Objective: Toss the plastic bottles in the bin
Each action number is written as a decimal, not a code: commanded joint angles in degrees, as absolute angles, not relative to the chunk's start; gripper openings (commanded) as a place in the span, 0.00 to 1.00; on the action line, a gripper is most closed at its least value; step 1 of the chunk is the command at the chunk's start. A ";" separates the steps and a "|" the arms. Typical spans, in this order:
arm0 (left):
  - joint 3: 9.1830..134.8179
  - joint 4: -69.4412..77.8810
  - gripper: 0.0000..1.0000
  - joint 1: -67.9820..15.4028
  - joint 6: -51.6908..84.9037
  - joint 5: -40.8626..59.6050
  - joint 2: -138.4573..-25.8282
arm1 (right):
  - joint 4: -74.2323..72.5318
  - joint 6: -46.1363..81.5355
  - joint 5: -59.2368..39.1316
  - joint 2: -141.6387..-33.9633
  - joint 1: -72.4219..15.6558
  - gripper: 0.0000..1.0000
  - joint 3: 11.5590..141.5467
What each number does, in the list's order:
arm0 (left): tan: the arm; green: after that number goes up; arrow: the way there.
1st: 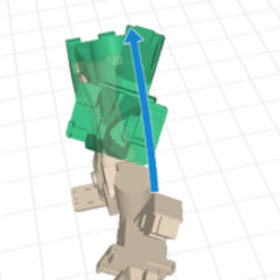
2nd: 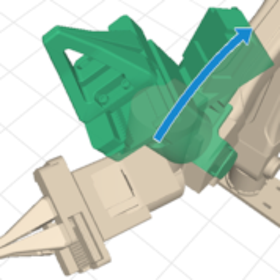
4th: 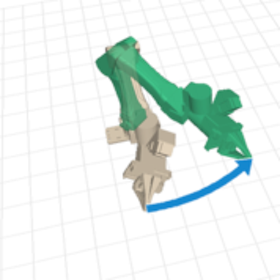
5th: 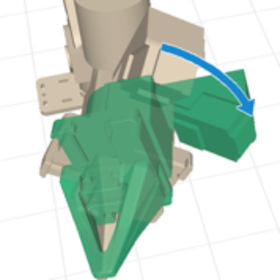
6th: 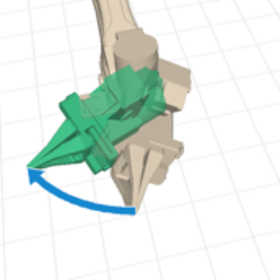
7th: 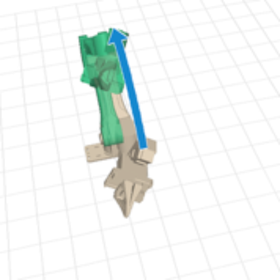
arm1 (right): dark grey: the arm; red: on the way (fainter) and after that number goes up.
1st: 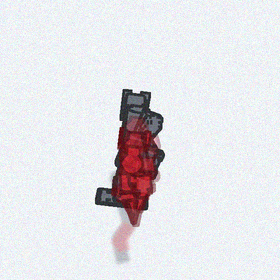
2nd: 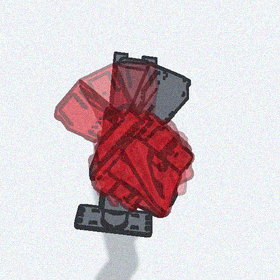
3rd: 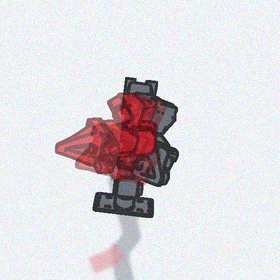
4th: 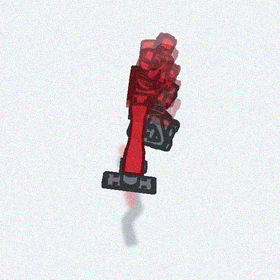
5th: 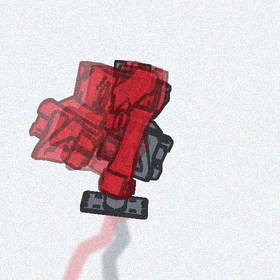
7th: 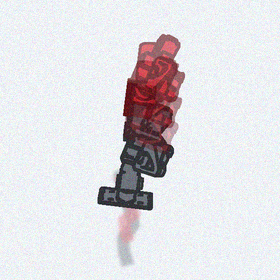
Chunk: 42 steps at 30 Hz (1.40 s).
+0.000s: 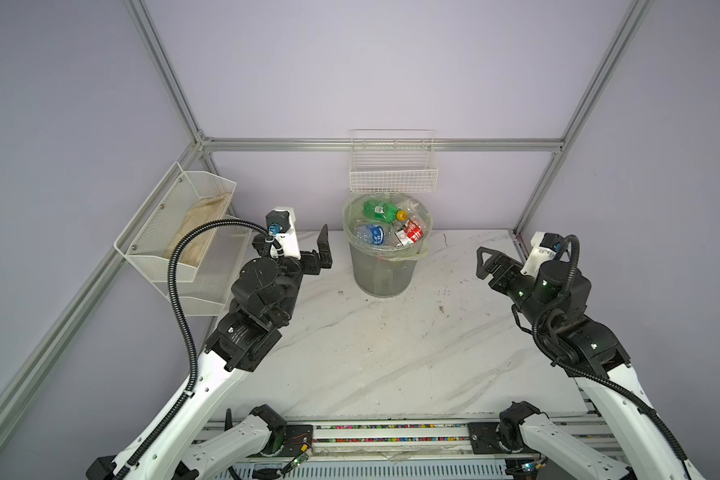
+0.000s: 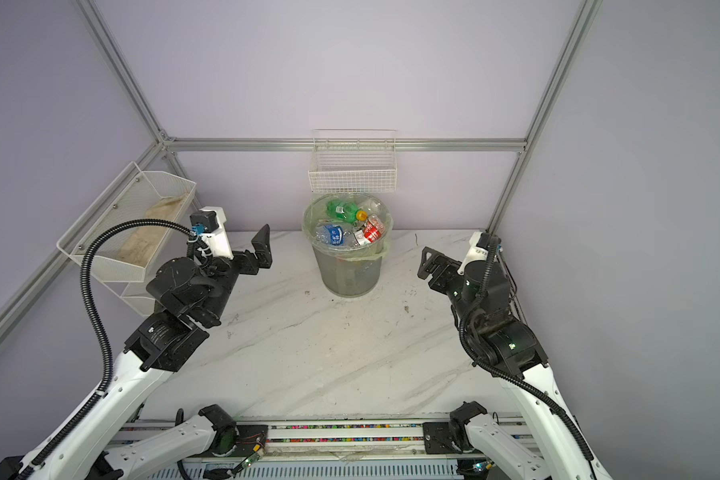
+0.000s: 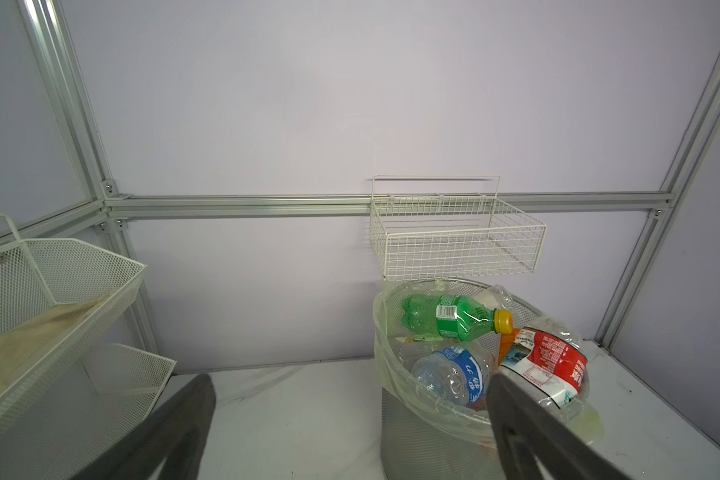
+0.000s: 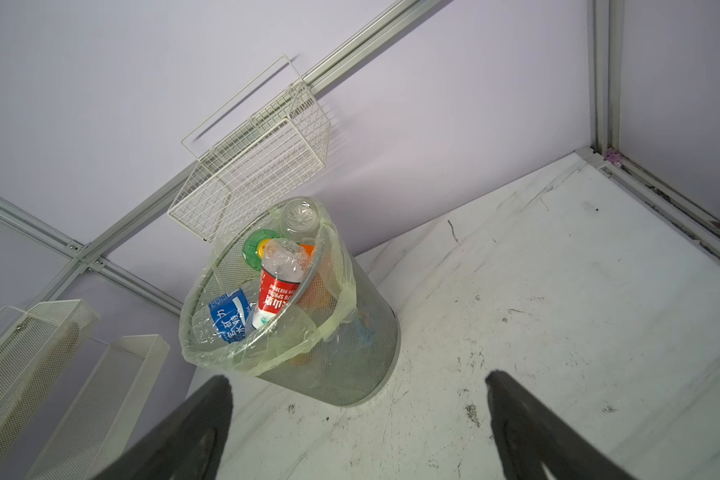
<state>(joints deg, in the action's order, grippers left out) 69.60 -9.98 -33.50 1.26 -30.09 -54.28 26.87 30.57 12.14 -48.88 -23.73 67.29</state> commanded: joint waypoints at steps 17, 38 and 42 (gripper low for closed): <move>60.60 -10.50 1.00 -33.39 1.74 -36.23 -50.26 | 22.59 27.61 19.78 -44.90 -23.47 0.97 61.56; 49.50 -9.06 1.00 -33.35 3.24 -44.60 -46.50 | 16.24 27.97 29.65 -35.49 -23.53 0.97 49.20; 47.51 -8.79 1.00 -33.31 3.59 -45.55 -46.24 | 15.49 27.86 30.70 -33.69 -23.48 0.97 46.96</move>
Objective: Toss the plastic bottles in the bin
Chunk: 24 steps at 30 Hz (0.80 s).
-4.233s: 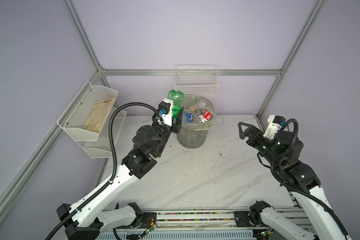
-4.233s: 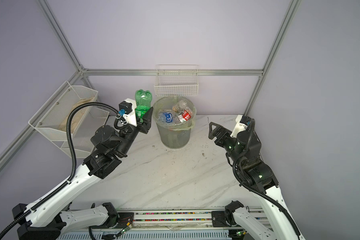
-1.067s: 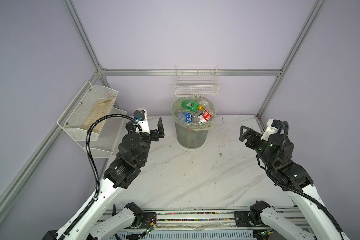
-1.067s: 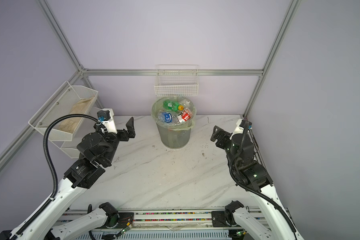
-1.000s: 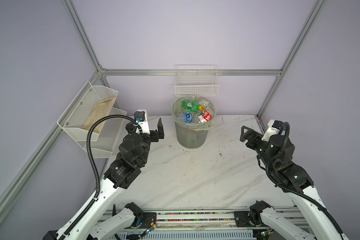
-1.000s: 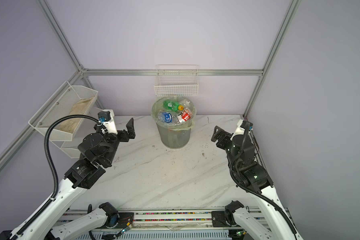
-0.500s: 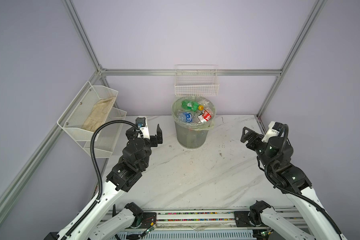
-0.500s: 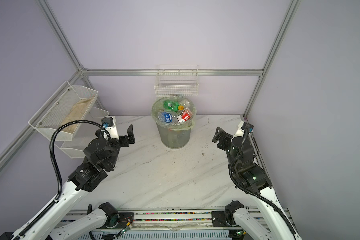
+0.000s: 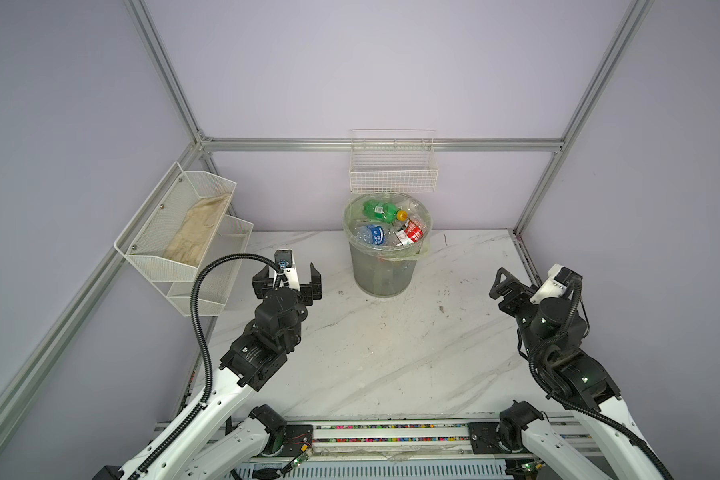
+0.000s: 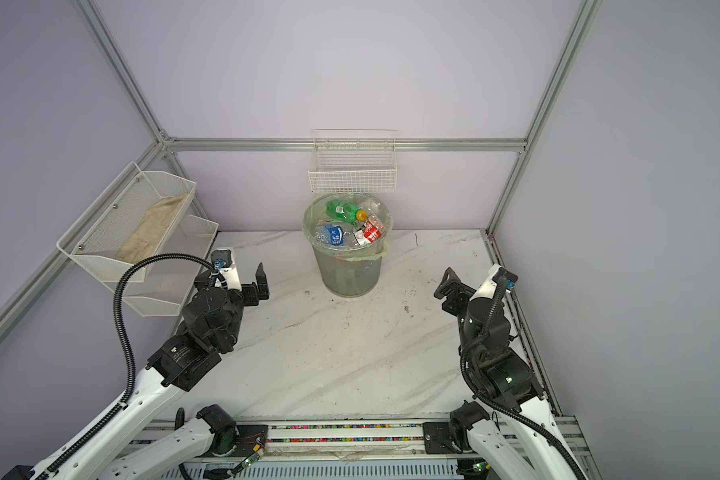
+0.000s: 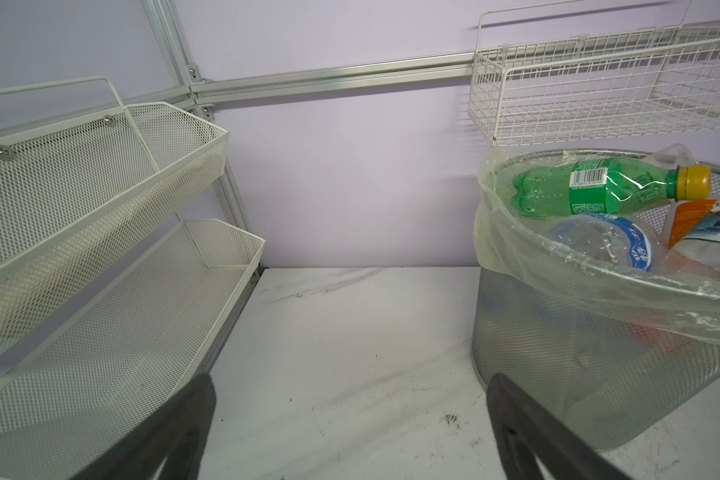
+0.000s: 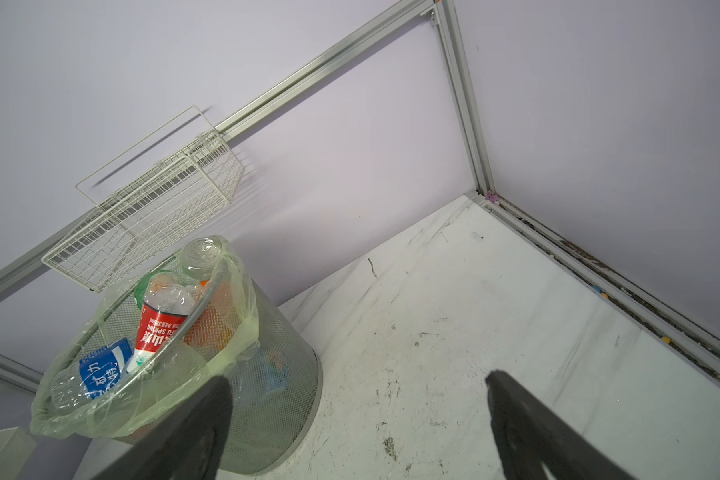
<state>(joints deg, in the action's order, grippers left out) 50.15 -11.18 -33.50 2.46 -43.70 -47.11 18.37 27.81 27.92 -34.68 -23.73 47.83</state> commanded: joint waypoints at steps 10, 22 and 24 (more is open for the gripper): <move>39.85 -2.48 1.00 -33.00 3.01 -52.17 -46.43 | 18.72 31.09 38.70 -36.06 -23.49 0.98 45.21; 34.01 1.16 1.00 -31.16 3.99 -58.82 -48.24 | 16.01 32.55 40.77 -38.40 -23.50 0.97 41.29; 33.35 1.39 1.00 -30.86 4.21 -59.61 -48.59 | 15.95 32.78 41.10 -38.58 -23.48 0.97 41.14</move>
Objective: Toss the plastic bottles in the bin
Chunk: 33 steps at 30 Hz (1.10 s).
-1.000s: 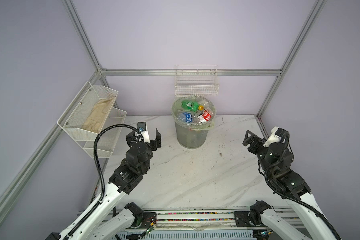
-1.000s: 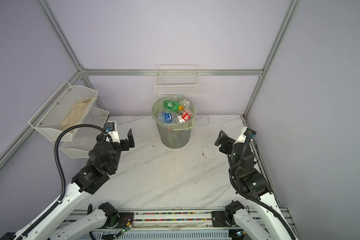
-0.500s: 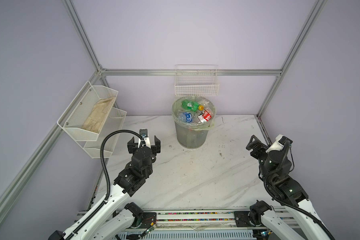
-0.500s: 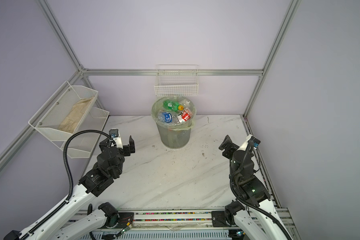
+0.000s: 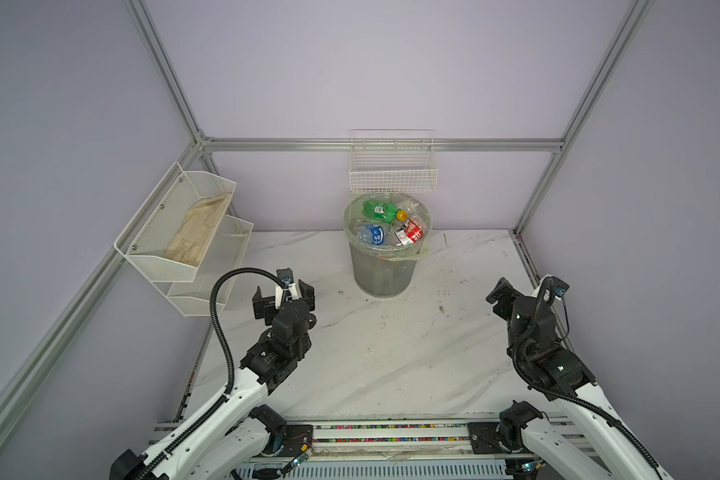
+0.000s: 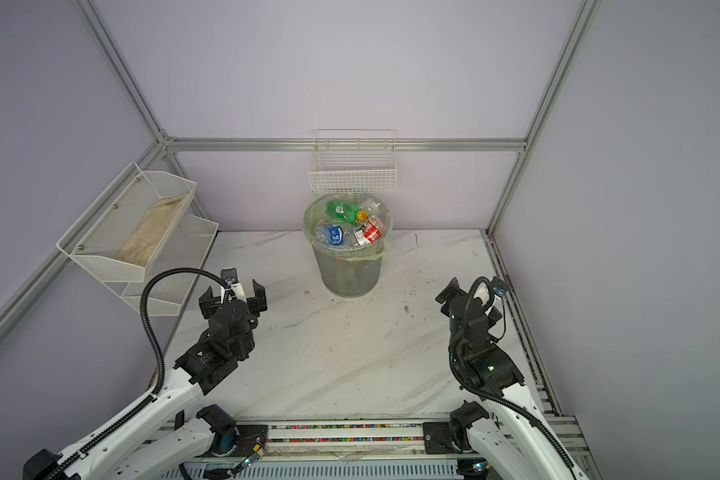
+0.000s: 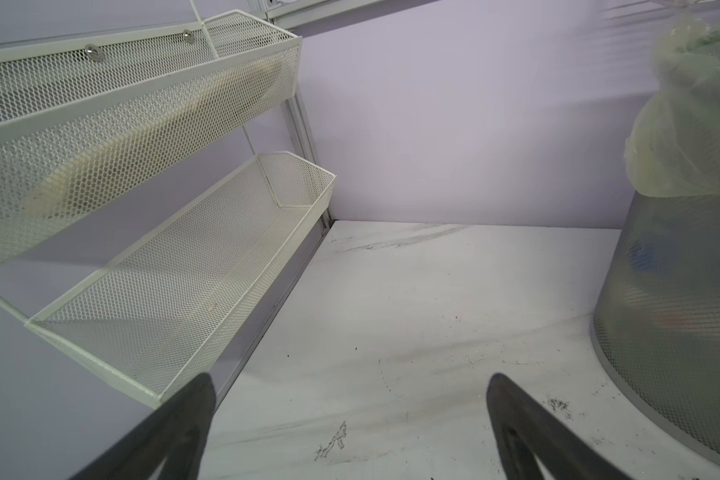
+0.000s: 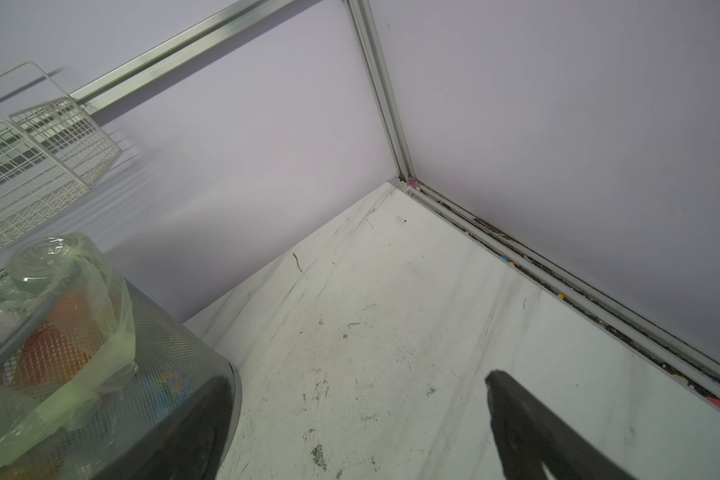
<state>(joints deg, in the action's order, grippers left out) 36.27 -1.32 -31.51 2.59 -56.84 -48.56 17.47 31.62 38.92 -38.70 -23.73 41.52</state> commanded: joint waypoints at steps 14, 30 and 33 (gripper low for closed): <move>31.48 -2.10 1.00 -29.88 10.51 -65.73 -53.59 | 14.59 35.93 43.12 -39.53 -23.47 0.97 37.99; 28.30 -4.65 1.00 -29.61 20.61 -73.74 -58.61 | 15.18 47.65 50.71 -38.58 -23.54 0.97 32.95; 28.34 -7.24 1.00 -29.56 23.87 -74.96 -60.29 | 14.77 47.35 51.37 -38.58 -23.54 0.97 32.36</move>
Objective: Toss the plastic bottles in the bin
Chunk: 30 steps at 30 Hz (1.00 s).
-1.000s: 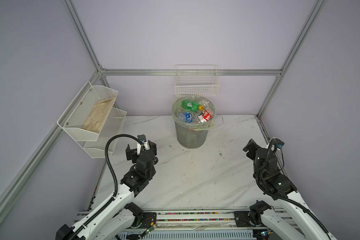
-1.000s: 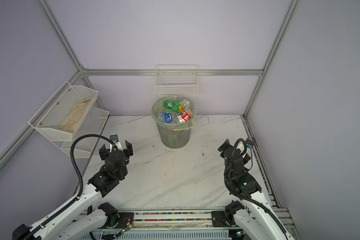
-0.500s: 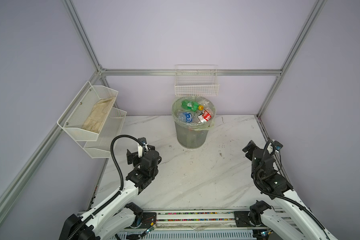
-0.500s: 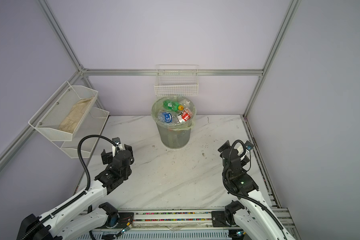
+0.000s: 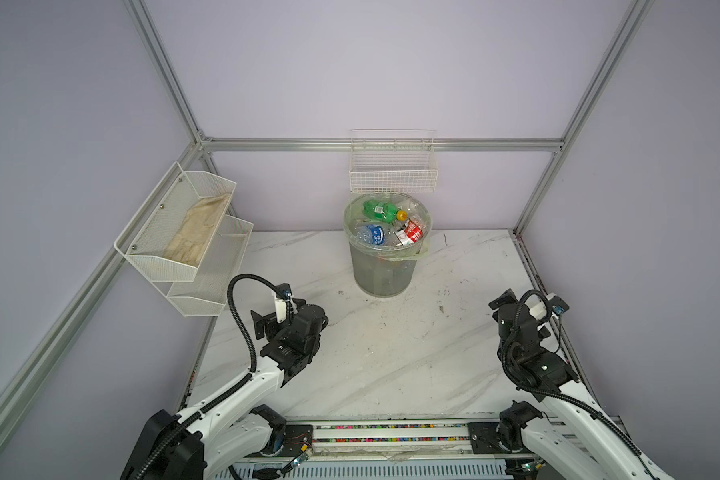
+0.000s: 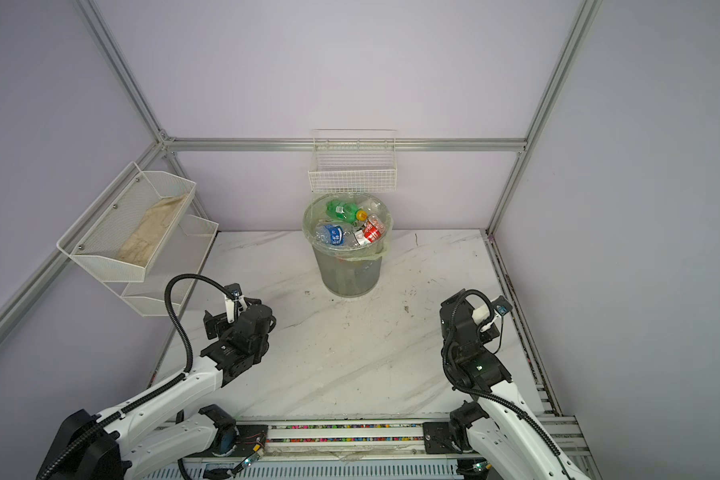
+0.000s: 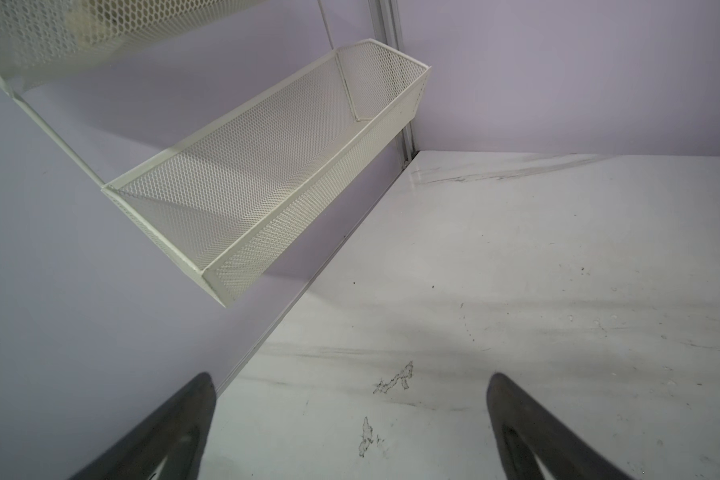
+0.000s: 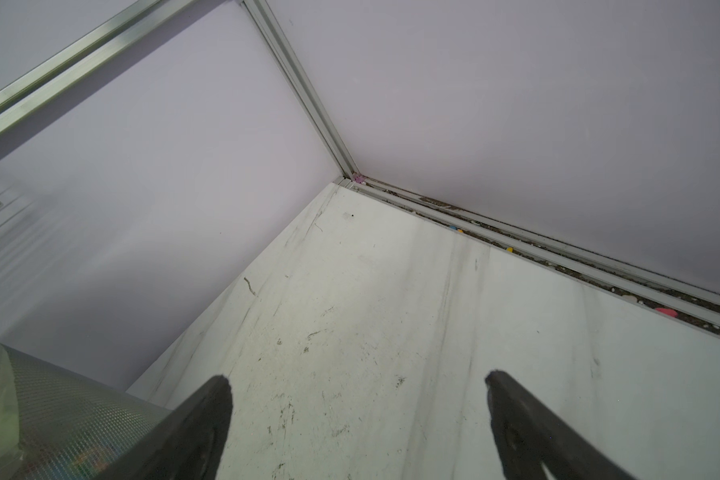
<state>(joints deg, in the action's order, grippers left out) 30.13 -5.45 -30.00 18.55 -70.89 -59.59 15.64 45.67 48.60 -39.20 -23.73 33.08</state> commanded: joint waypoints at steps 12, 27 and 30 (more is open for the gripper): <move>27.43 -16.20 1.00 -29.53 37.00 -78.26 -64.90 | 14.24 49.03 59.28 -42.97 -23.50 0.97 30.59; 25.43 -12.52 1.00 -28.41 35.80 -77.32 -64.40 | -1.36 44.31 74.83 -53.77 -23.59 0.97 20.58; 23.32 -5.70 1.00 -27.53 30.04 -74.67 -62.76 | -3.84 40.81 72.89 -54.93 -23.63 0.97 20.82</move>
